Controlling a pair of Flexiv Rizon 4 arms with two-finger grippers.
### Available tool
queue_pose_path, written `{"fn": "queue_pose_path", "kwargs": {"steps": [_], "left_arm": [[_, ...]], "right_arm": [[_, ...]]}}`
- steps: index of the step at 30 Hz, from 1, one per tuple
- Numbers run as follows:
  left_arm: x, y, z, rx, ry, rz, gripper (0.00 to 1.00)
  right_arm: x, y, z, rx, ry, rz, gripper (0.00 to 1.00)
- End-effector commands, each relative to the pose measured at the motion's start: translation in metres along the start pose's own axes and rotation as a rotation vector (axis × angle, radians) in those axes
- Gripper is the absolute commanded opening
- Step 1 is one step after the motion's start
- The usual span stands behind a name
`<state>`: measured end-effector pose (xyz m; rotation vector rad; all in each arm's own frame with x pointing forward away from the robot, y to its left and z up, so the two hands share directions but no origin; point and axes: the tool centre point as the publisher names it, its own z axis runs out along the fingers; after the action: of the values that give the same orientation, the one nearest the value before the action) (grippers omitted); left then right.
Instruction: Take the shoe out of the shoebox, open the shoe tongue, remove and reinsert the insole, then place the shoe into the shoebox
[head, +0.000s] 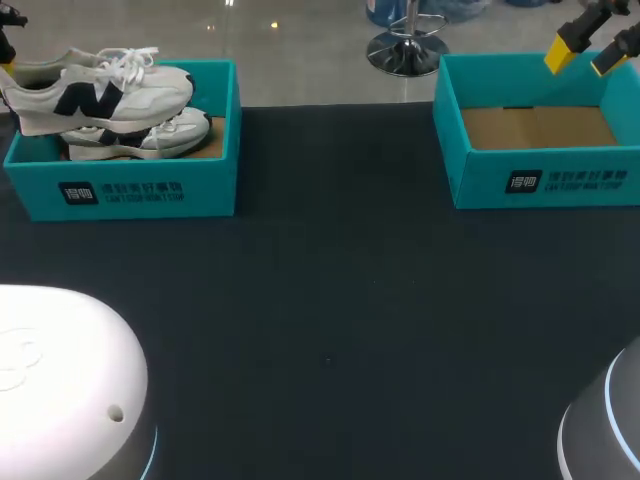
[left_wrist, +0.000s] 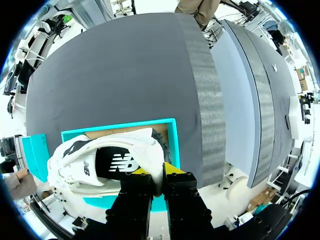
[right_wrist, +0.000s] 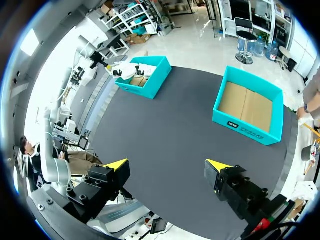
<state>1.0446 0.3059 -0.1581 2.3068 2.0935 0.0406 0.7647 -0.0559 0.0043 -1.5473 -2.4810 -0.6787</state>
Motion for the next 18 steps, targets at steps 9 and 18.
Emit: {"fn": "queue_pose_path", "kwargs": {"steps": [9, 18], "left_arm": [[-0.0069, -0.0029, -0.0205, 0.002, 0.028, 0.014, 0.00], [-0.0069, -0.0029, -0.0205, 0.002, 0.028, 0.014, 0.00]], "right_arm": [[-0.0002, 0.0014, -0.0001, 0.004, -0.001, 0.002, 1.00], [-0.0002, 0.0014, -0.0001, 0.004, -0.001, 0.002, 1.00]]}}
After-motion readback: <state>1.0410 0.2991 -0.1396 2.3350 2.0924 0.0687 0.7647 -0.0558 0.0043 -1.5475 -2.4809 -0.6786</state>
